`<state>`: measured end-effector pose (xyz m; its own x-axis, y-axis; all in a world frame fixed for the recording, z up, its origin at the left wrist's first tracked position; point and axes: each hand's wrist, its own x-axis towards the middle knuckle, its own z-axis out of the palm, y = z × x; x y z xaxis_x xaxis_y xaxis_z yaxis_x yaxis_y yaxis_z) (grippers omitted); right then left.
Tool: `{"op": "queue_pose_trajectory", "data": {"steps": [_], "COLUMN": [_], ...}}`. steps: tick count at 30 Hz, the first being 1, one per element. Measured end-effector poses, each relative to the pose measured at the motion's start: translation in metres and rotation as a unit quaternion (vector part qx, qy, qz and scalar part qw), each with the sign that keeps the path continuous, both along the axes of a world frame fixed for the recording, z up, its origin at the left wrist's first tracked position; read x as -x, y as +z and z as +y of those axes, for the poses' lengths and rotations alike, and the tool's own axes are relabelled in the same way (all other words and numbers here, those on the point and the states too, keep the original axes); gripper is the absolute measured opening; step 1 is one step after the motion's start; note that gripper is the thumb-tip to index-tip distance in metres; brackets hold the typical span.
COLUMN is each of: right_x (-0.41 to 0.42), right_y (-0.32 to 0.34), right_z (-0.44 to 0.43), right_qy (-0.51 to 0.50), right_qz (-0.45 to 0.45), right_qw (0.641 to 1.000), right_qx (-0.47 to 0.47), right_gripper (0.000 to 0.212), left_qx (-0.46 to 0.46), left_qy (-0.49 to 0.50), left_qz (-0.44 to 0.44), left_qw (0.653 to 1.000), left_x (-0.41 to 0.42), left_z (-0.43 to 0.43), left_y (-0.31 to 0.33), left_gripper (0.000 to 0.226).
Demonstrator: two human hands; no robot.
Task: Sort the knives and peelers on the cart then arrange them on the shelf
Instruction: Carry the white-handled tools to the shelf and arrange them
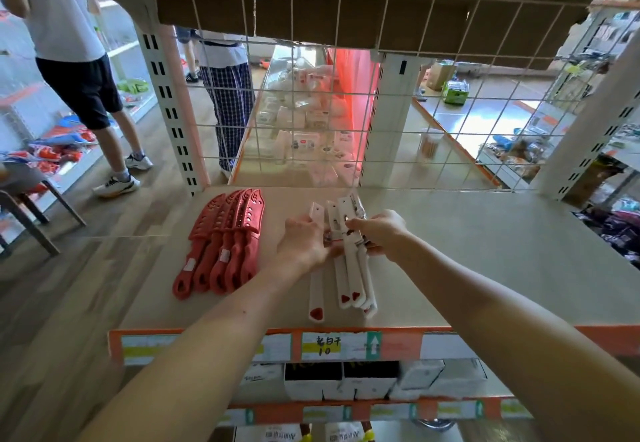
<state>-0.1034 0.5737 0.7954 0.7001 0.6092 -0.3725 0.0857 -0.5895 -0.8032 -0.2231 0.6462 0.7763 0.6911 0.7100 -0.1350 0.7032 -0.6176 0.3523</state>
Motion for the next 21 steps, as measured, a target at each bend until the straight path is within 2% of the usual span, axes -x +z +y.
{"op": "queue_pose_trajectory", "data": {"steps": [8,13,21], "right_x": [-0.002,-0.002,-0.002], "right_y": [-0.006,-0.007,-0.011], "right_z": [0.004,0.002,0.005], "right_qy": [-0.004,0.019,0.019], "right_qz": [-0.014,-0.046,-0.039], "right_qw": [1.0,0.999,0.999], "right_qx": [0.002,0.001,-0.014], "right_gripper": [0.037,0.033,0.027], "left_qx": [0.019,0.008,0.037], "left_qy": [0.017,0.003,0.016], "left_qz": [-0.029,0.007,-0.026], "left_qw": [0.999,1.0,0.999], "left_x": [0.0,0.002,0.004], "left_z": [0.005,0.009,0.001], "left_y": [0.005,0.016,0.023], "left_gripper": [0.047,0.047,0.044]}}
